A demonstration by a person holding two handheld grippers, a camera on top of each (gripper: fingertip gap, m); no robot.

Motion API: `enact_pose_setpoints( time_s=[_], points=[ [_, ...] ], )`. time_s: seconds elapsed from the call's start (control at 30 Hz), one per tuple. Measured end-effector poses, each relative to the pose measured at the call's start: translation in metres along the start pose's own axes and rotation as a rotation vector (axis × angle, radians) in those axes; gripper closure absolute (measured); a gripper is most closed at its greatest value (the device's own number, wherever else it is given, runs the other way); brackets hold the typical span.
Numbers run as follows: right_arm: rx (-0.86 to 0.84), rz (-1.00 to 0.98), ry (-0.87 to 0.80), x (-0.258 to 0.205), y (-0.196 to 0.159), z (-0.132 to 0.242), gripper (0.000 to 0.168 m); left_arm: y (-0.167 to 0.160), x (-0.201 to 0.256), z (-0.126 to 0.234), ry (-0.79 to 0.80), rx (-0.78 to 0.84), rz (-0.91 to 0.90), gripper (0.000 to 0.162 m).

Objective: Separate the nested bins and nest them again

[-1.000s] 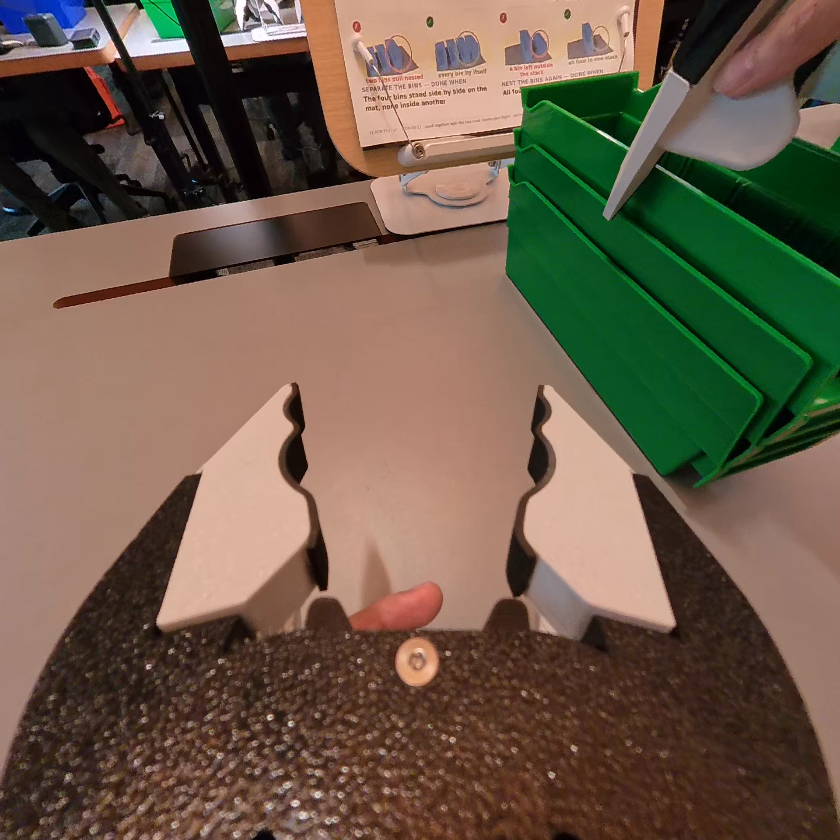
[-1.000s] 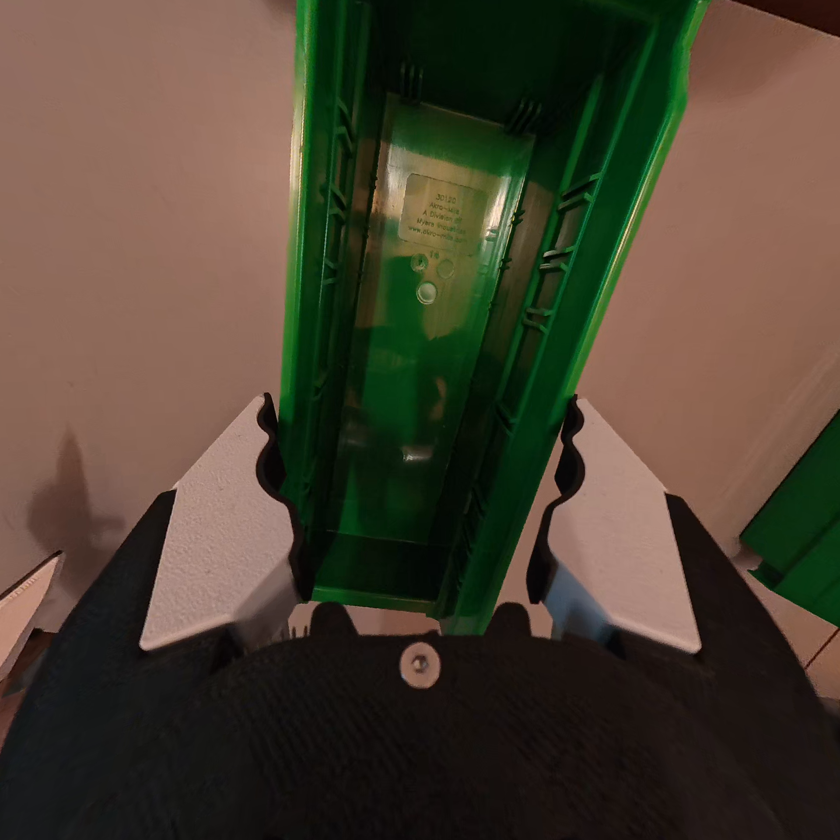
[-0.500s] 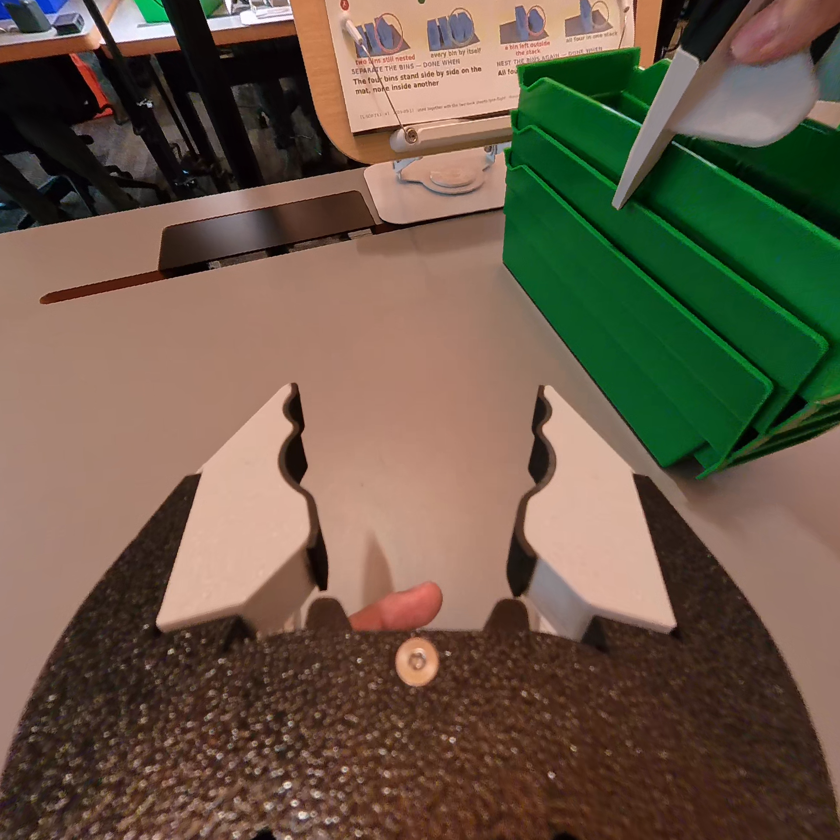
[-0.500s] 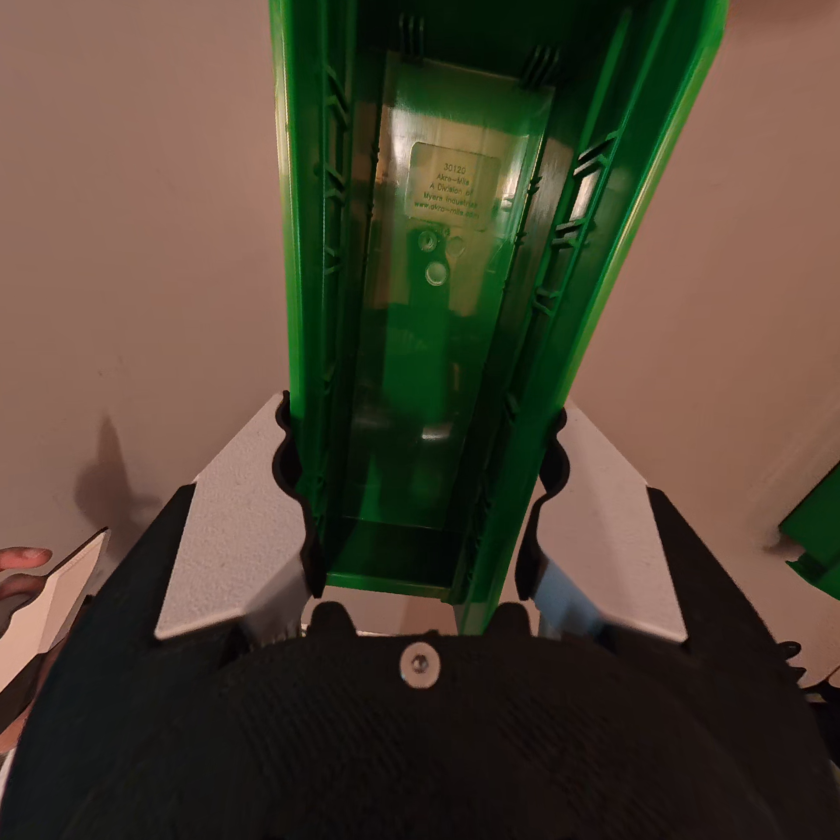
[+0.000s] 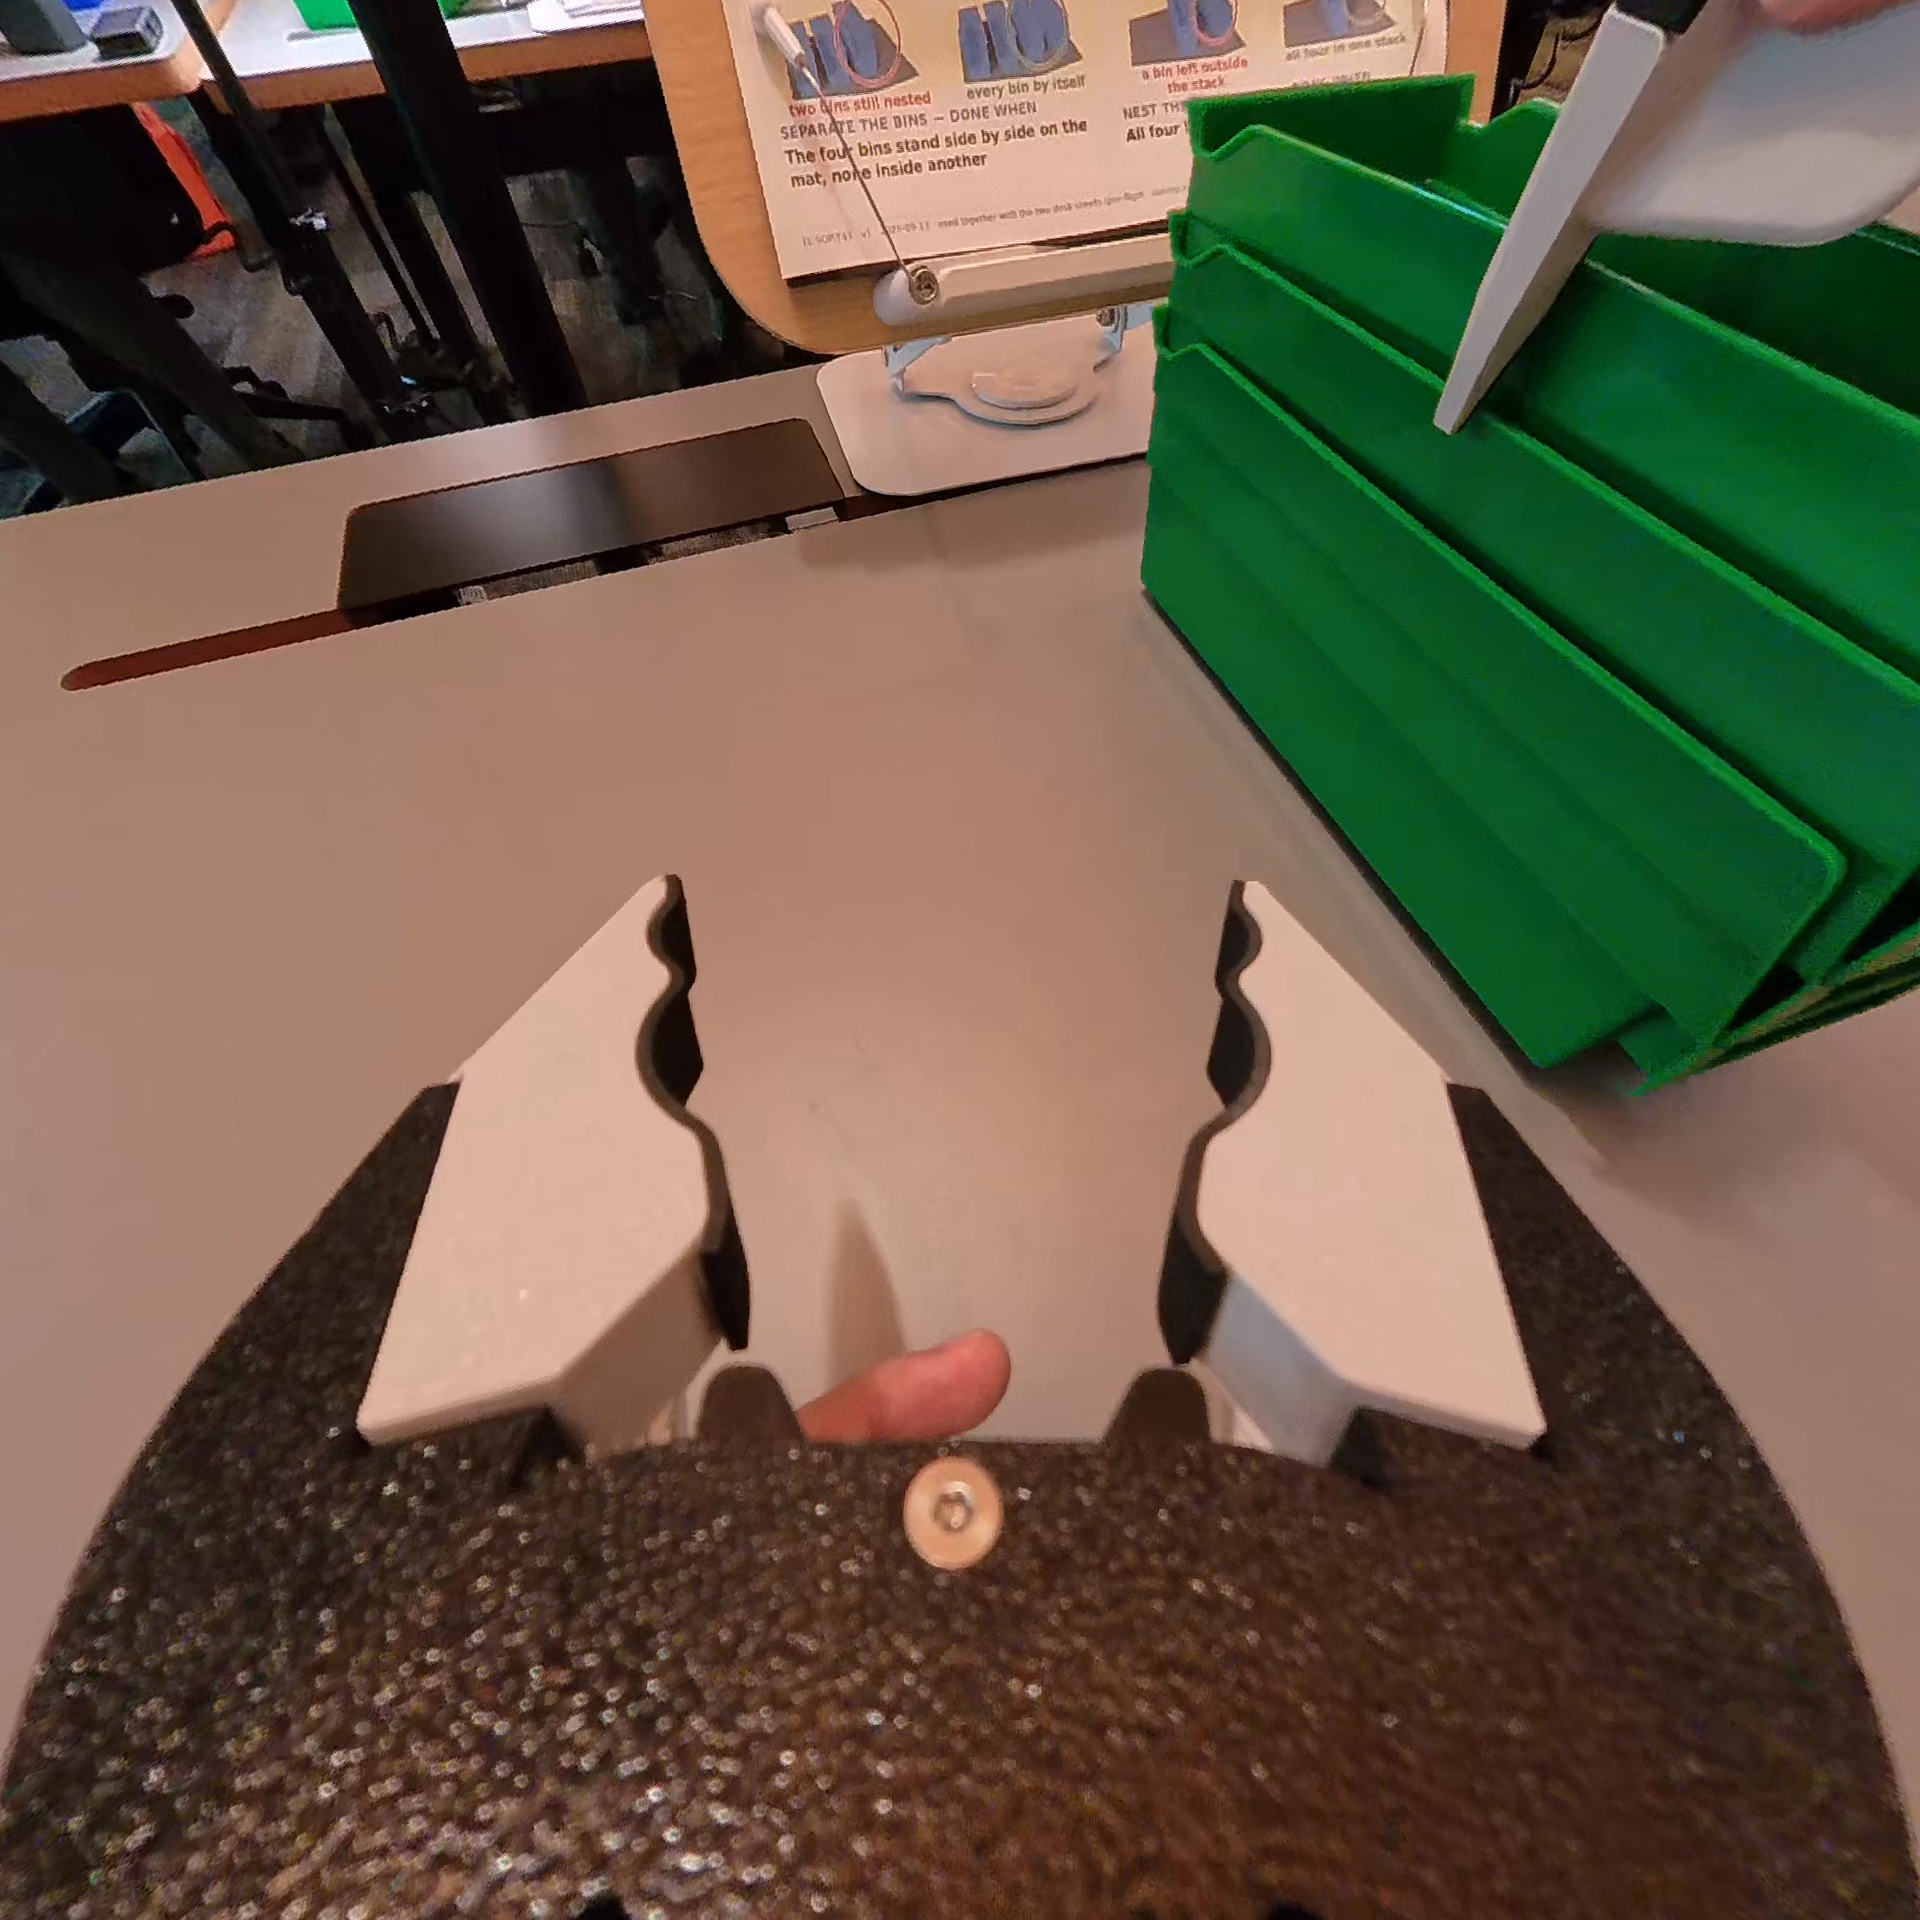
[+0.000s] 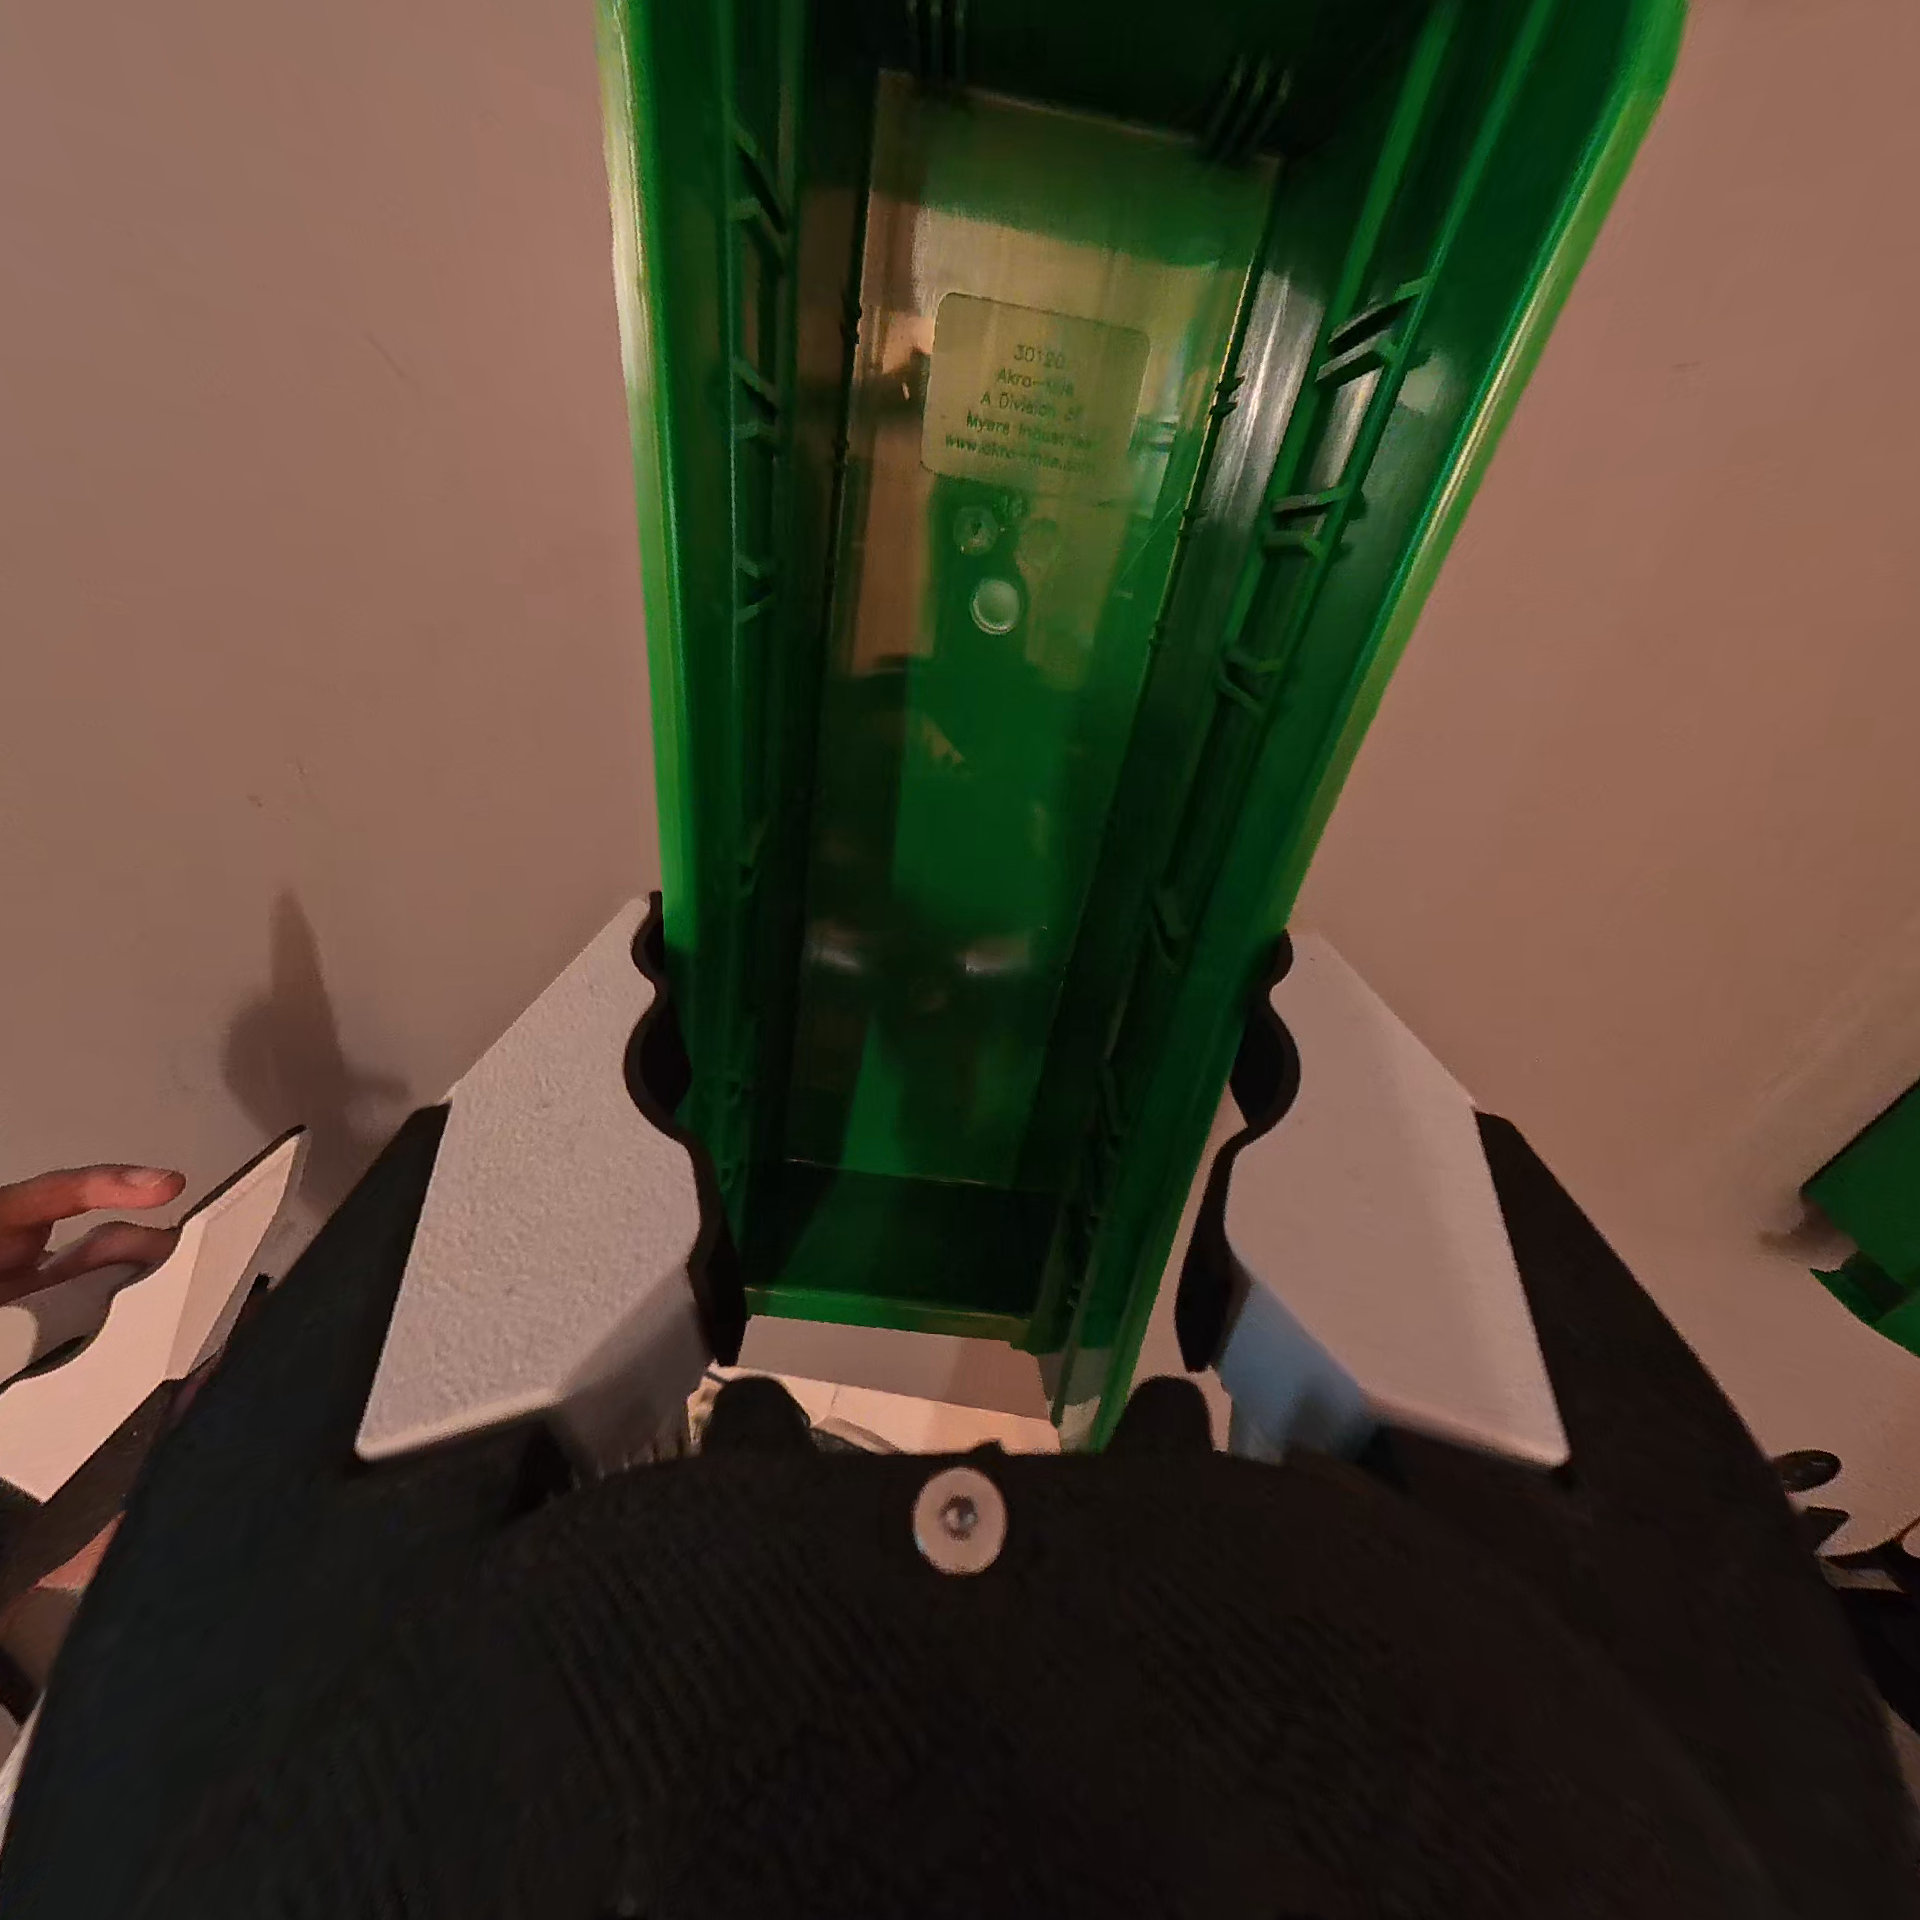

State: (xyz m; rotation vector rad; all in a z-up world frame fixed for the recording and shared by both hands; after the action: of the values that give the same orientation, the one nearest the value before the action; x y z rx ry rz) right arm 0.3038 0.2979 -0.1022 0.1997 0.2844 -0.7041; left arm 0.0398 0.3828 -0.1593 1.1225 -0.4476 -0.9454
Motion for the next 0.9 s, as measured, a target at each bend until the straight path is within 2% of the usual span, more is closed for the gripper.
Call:
enact_pose_setpoints(
  time_s=[0.57, 0.67, 0.77, 0.9],
  points=[
    [-0.073, 0.035, 0.001, -0.009, -0.004, 0.001, 0.058, -0.002, -0.006, -0.002, -0.004, -0.015, 0.019, 0.063],
    [-0.059, 0.033, 0.008, -0.005, -0.005, -0.002, 0.054, -0.003, -0.005, -0.002, -0.007, -0.021, 0.008, 0.063],
    [-0.066, 0.027, 0.009, -0.005, -0.005, 0.0, 0.059, -0.002, -0.004, -0.001, -0.01, -0.016, 0.008, 0.063],
    [-0.063, 0.046, -0.025, -0.006, -0.005, -0.003, 0.051, -0.002, -0.003, -0.001, -0.01, -0.019, 0.001, 0.063]
  ],
)
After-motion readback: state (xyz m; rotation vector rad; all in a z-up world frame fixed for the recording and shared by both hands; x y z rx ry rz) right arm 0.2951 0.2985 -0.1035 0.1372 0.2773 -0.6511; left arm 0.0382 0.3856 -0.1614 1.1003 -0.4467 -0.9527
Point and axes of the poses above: each gripper's, where its closed fingertips meet, z back along the fingers, y out of its top, x = y × z across the jaws, the point moved 9 cm from there along z, back along the fingers, and after that the axes turned 15 degrees about y, right-handed, at the moved point
